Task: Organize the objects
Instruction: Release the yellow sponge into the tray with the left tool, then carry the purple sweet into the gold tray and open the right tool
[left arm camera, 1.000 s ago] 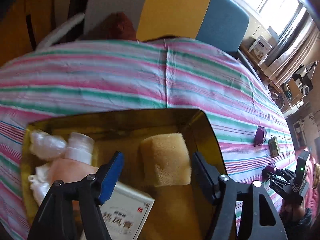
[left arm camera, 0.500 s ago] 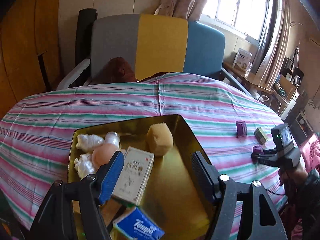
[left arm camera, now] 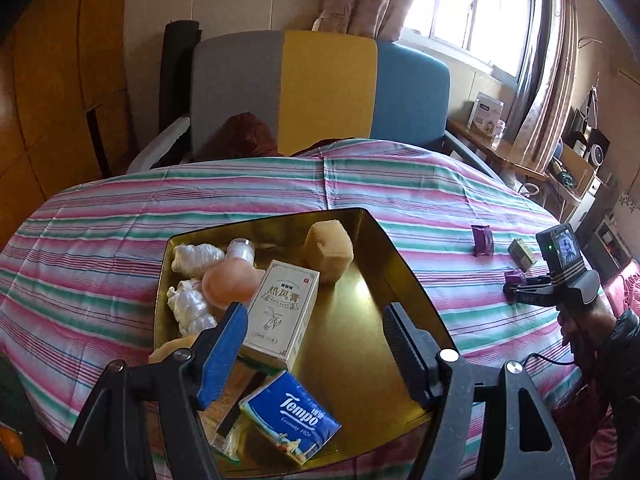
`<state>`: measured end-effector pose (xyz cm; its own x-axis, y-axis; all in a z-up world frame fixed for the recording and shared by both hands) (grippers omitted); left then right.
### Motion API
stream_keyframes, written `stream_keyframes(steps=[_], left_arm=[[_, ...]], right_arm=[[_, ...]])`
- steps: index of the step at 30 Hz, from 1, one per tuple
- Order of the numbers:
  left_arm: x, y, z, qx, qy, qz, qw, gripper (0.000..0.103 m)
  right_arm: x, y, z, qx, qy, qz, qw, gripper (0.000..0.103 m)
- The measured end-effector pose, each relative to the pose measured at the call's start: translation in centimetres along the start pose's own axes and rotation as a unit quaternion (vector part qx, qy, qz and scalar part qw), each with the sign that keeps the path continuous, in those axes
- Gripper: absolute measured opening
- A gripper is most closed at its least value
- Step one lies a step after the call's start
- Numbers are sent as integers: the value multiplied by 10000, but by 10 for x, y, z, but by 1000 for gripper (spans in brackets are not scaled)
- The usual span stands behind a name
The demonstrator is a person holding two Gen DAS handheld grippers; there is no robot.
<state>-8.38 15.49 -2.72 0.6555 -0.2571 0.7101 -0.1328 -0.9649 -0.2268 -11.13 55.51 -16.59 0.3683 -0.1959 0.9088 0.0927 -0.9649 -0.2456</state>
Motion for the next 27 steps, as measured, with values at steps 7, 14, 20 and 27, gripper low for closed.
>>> stream_keyframes(steps=[7,14,20,27], left_arm=[[3,11,9,73,63,-100,9999,71],[5,17,16,64,95,-146,9998,71],[4,33,21,121,121,-407,9990,70],[6,48,24,206,125,-569,9981,68]], right_arm=[[0,-1,1,-69,0,-28,10000,35],[2,-2,2,-139,17,-49,9999,35],[5,1,0,-96,-26,-100,9999,36],[9,3,-1,-57,-89,-91,9999,41]])
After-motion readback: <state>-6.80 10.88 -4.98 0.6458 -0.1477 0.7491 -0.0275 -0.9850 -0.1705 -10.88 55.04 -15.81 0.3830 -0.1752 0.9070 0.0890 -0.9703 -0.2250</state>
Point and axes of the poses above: each gripper's, at about its wrist camera, not at the fingertips, and x roughly against the way its jaws point, y to its left, z to its underside, the point moved 9 cm from there along -x, roughly the way its jaws point, and after that the axes turned 11 degrees about x, right-handed, at the moved point
